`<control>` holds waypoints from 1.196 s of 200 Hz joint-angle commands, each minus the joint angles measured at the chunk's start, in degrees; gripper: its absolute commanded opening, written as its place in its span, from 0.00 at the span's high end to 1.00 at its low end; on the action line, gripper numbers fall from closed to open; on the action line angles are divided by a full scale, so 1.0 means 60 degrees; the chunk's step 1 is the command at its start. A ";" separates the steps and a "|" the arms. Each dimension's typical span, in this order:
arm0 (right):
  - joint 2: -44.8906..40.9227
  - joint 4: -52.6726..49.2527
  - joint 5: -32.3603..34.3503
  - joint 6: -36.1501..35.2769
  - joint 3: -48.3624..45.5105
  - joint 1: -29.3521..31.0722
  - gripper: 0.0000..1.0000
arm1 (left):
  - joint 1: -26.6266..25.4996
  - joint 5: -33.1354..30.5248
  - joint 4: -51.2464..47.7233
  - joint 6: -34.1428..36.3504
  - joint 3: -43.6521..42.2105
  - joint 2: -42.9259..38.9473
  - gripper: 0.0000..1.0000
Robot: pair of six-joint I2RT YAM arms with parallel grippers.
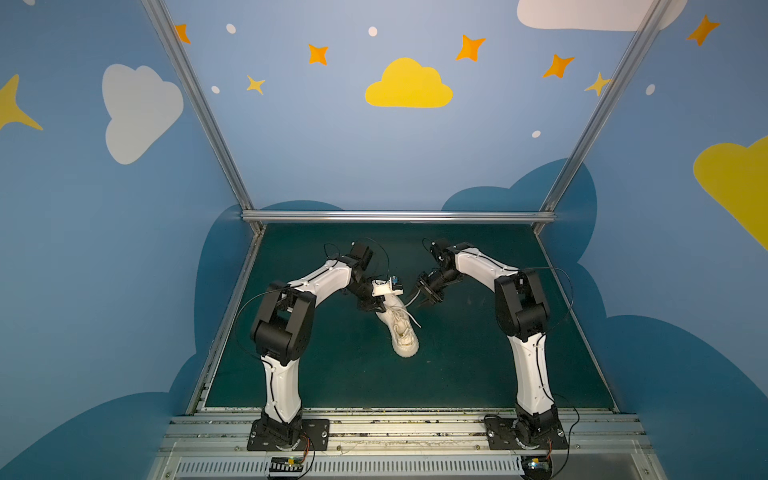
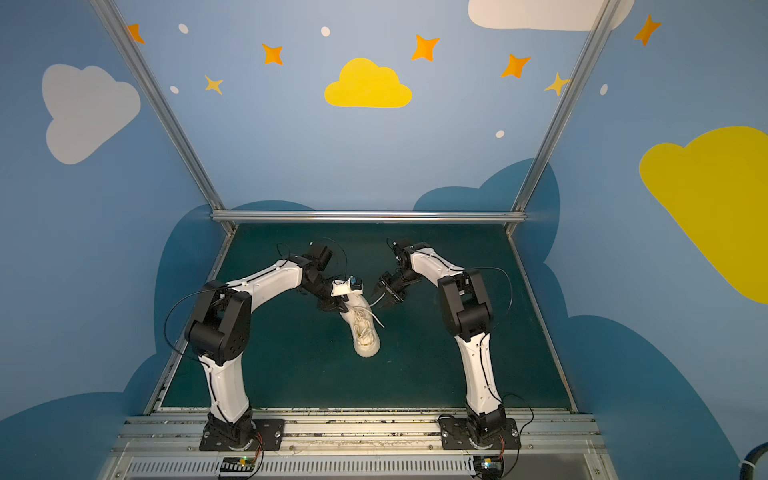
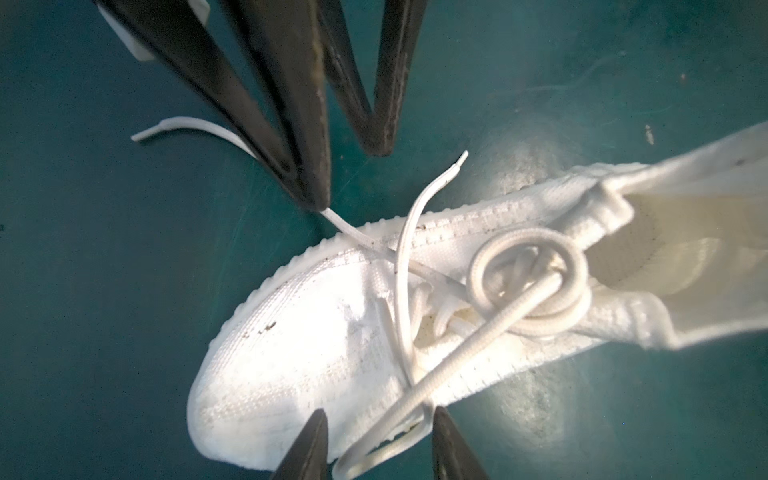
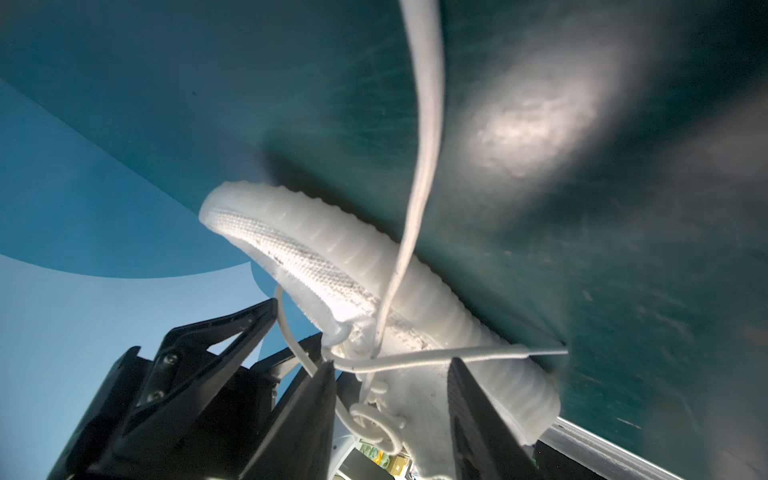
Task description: Tie the shoes
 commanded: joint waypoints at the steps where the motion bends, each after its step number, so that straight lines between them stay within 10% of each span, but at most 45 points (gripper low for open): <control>1: 0.0315 0.0213 -0.0066 0.0425 0.0085 -0.0045 0.56 | -0.0047 -0.0035 0.0074 0.0160 0.0271 0.0163 0.63; 67: 0.1088 0.0435 -0.0077 0.0568 0.0621 -0.0042 0.63 | -0.0120 -0.0267 -0.0062 0.0109 0.0264 -0.0004 0.87; 239: 0.0471 0.0571 0.2386 0.2056 -0.0192 0.0865 0.72 | -0.0445 -0.0767 0.0128 -0.0054 -0.0605 -0.0980 0.96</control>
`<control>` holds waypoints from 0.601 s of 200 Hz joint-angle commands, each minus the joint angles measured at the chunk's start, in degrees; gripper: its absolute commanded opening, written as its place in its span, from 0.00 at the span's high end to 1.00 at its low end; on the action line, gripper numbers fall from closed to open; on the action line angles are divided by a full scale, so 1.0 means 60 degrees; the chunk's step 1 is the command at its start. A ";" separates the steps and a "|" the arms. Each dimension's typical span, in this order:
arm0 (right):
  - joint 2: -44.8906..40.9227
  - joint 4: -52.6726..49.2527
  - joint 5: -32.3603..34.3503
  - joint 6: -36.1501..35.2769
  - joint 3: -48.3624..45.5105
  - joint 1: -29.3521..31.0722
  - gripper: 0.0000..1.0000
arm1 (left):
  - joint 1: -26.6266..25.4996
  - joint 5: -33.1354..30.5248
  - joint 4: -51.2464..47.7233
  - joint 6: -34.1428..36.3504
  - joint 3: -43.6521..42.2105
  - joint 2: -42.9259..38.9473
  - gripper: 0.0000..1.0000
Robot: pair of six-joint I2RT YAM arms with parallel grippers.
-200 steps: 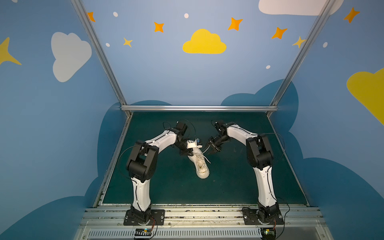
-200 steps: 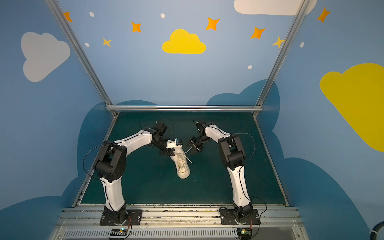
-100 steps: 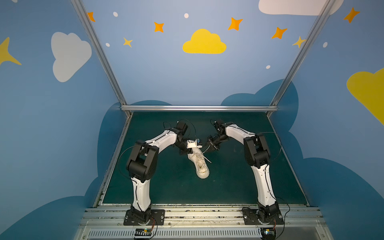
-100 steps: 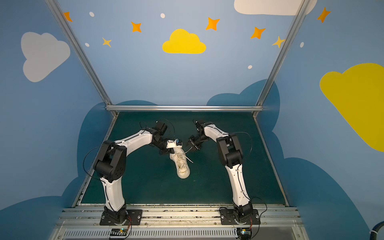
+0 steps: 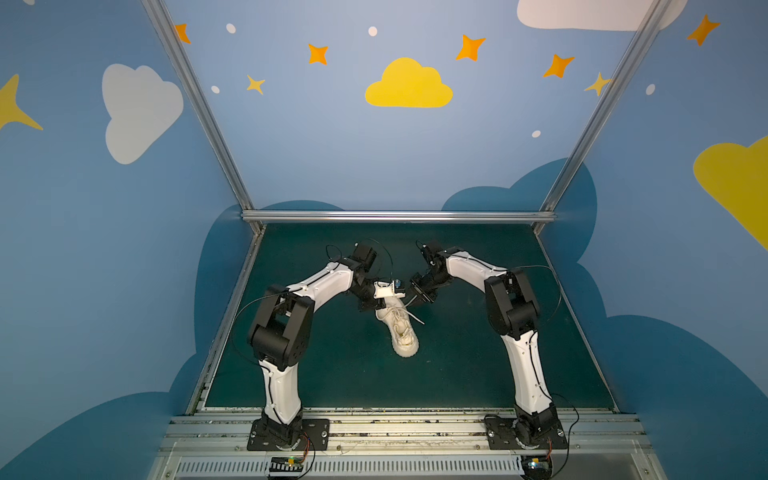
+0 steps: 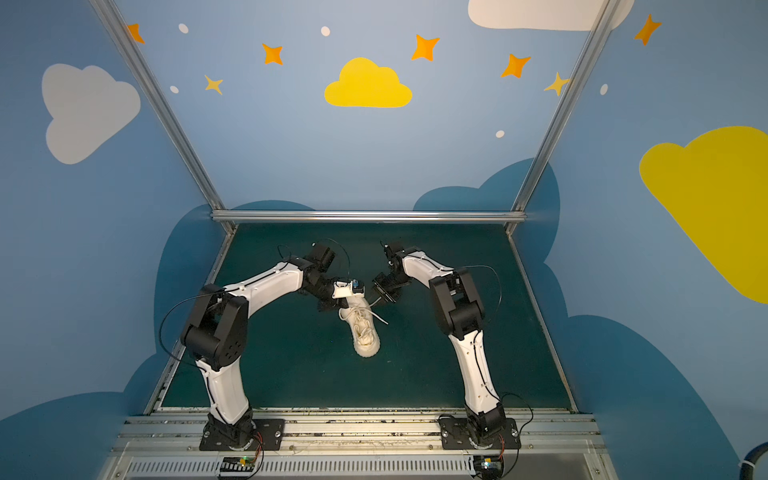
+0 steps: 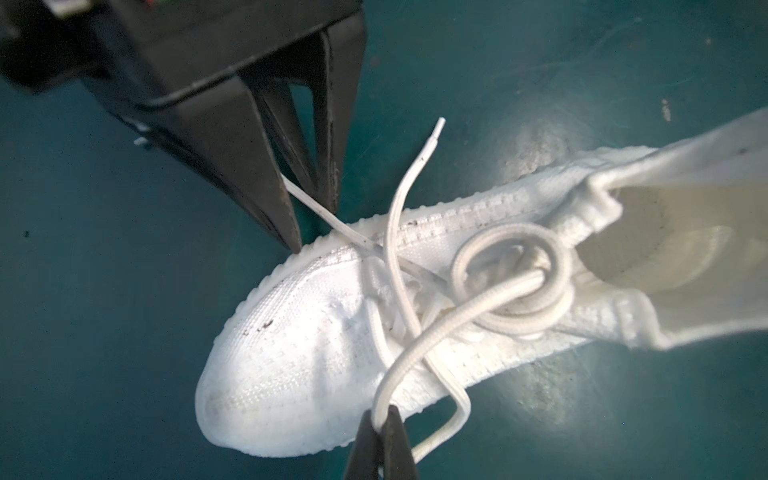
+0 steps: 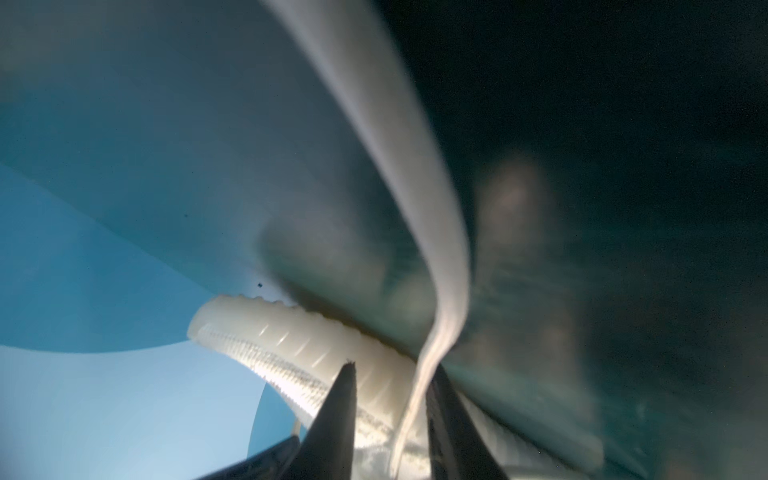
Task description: Tie the shoes
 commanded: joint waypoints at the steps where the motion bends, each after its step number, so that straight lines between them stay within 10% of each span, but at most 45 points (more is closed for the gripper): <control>1: -0.0043 -0.0522 0.0952 0.0635 -0.0355 0.0331 0.72 | -0.0092 -0.0057 0.0032 -0.0014 -0.0242 -0.0433 0.96; 56: -0.0397 0.0127 0.0973 0.0822 -0.0433 0.0312 1.00 | -0.0208 -0.0504 0.0086 0.0019 -0.0711 -0.1147 0.97; 120: -0.1687 0.0118 0.1603 0.0719 -0.0997 -0.0122 1.00 | -0.0285 -0.1529 -0.1029 -0.0389 -0.0988 -0.2027 0.97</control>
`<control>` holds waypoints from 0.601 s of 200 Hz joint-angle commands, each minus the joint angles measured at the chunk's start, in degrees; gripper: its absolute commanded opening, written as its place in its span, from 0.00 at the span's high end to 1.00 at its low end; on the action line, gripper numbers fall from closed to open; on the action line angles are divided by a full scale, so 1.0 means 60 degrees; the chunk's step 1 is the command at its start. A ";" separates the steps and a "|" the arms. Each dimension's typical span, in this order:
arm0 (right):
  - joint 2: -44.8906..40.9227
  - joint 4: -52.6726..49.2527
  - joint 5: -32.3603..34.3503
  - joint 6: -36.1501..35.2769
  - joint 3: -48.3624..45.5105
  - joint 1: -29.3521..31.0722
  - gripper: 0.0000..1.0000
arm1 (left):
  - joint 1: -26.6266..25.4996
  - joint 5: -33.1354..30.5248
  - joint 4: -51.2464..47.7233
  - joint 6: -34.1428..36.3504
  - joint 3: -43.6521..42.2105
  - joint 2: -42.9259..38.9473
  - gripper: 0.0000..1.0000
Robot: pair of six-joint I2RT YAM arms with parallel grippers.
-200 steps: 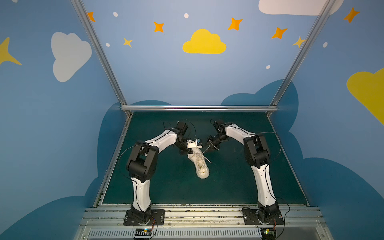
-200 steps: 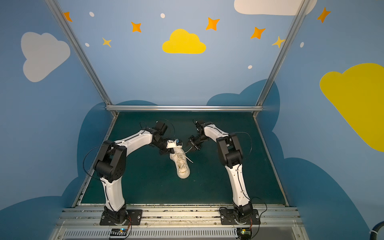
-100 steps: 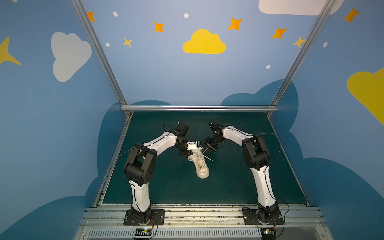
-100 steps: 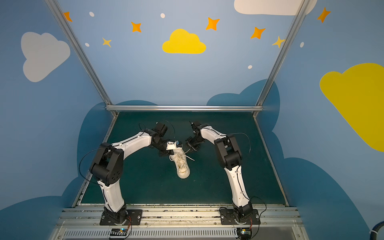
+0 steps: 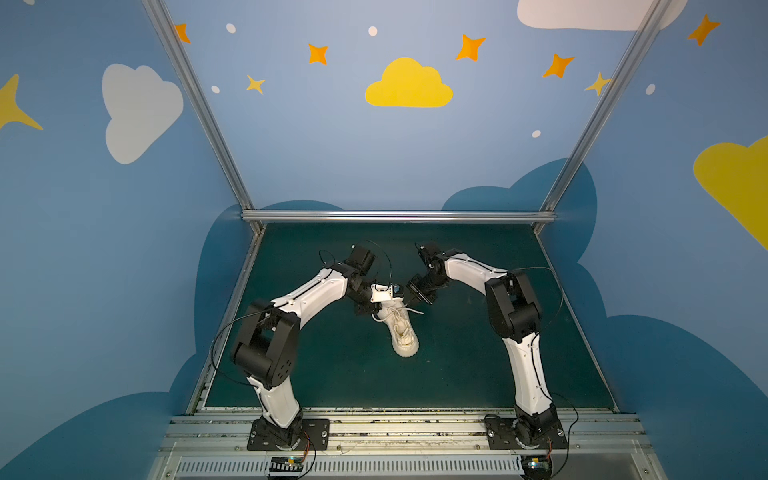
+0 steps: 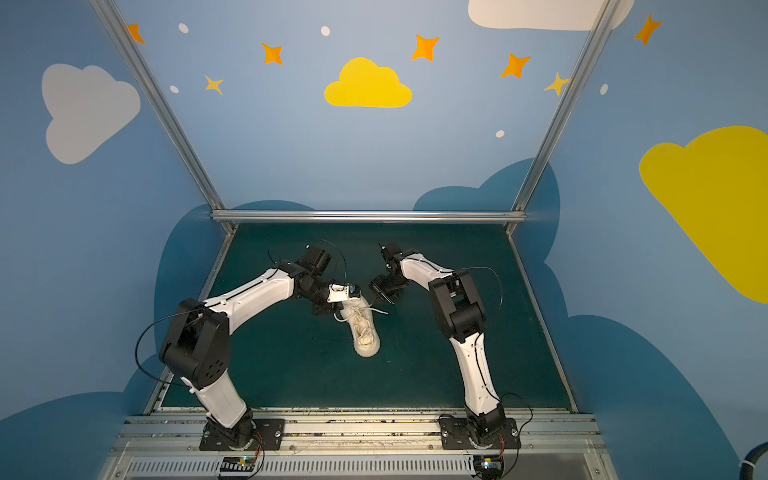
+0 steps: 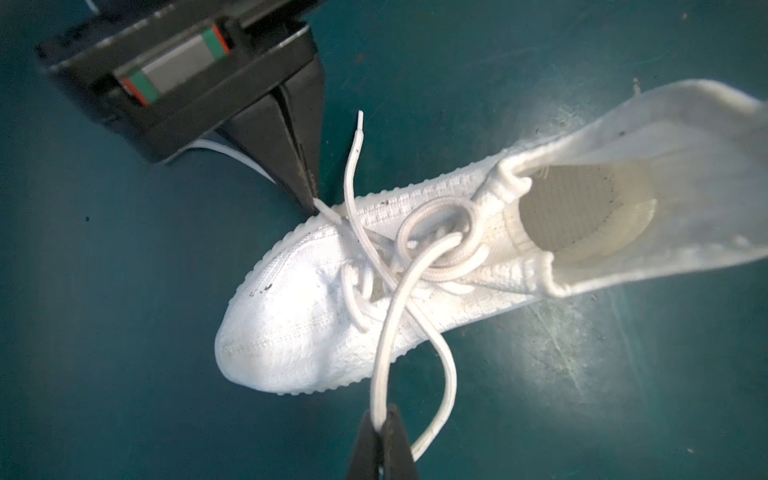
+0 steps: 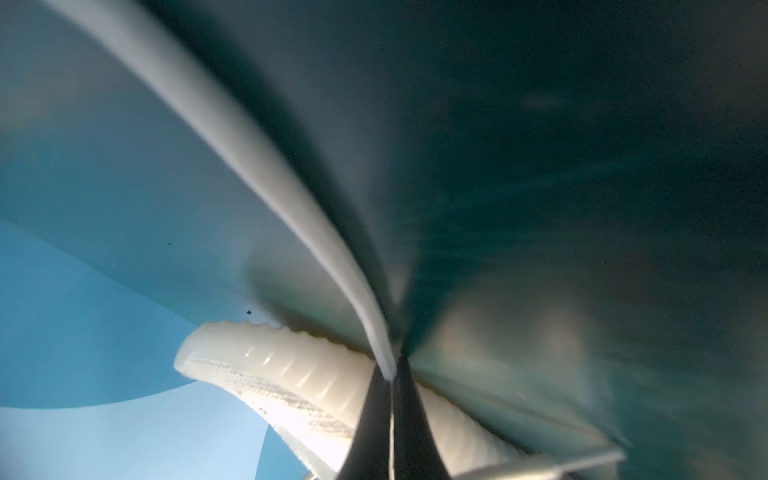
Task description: Tie the shoes
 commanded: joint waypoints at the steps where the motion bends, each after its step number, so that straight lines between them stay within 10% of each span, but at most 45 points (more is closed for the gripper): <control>1: -0.1139 -0.0364 0.0671 -0.0002 -0.0379 -0.0199 1.00 | -0.0075 -0.0571 -0.0917 -0.0294 -0.0110 -0.0453 0.97; 120: -0.3085 -0.0522 0.2033 0.0069 -0.2003 -0.0920 1.00 | -0.0600 -0.3314 -0.2295 -0.1742 -0.0526 -0.1671 0.97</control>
